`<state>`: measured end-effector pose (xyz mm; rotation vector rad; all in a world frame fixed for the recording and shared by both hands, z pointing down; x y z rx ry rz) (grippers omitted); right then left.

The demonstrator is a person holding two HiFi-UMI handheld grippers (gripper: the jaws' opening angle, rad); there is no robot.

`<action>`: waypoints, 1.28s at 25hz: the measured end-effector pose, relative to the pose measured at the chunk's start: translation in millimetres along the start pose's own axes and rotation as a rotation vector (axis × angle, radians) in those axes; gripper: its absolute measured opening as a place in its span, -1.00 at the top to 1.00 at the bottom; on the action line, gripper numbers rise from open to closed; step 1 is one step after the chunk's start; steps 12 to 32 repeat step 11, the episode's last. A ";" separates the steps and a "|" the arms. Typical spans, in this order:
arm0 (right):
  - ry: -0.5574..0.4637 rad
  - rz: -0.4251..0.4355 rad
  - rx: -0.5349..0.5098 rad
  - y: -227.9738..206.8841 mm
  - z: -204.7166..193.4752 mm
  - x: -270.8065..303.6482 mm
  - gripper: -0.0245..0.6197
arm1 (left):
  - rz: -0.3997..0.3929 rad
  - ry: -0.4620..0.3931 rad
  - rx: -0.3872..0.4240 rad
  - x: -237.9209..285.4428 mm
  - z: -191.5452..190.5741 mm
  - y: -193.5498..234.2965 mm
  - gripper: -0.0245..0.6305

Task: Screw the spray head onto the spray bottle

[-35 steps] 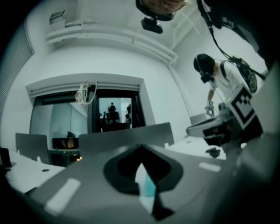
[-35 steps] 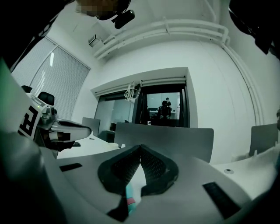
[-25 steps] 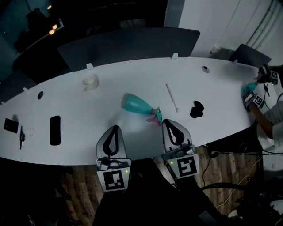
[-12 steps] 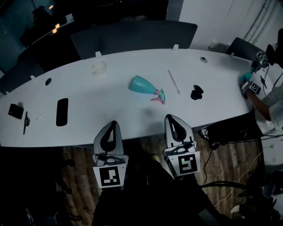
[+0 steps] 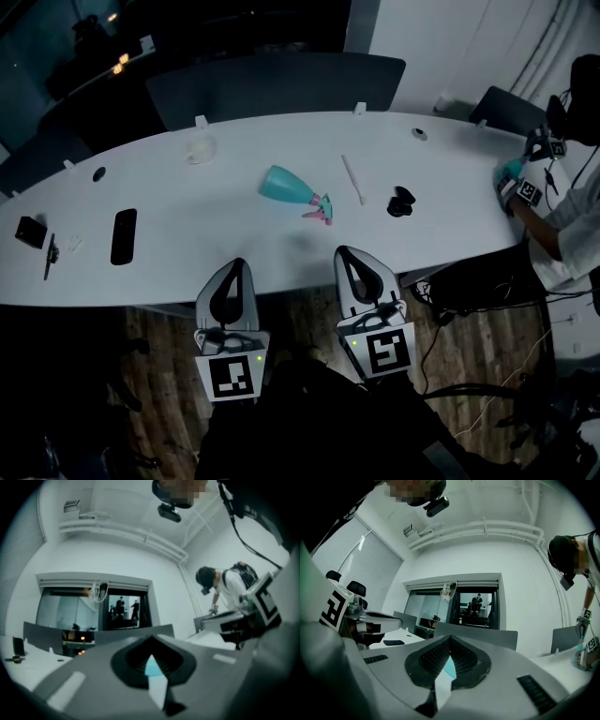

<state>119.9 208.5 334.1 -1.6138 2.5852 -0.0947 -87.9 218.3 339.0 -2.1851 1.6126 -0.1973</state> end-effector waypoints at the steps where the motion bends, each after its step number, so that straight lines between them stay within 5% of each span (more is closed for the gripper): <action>1: -0.002 0.003 -0.002 -2.7 1.0 -0.7 0.91 | 0.000 -0.002 0.005 0.7 1.3 -2.2 0.91; 32: -0.022 0.021 -0.010 -16.8 5.3 -2.6 0.91 | 0.016 -0.007 0.023 7.3 6.9 -10.4 0.91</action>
Point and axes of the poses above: the fingertips, and each gripper's own axes: x forward along the fingers, y to its left, z out of its top, the point moved 9 cm from there along -x, backward along the fingers, and after that the axes turned 15 degrees about x, right-handed, at the moved point
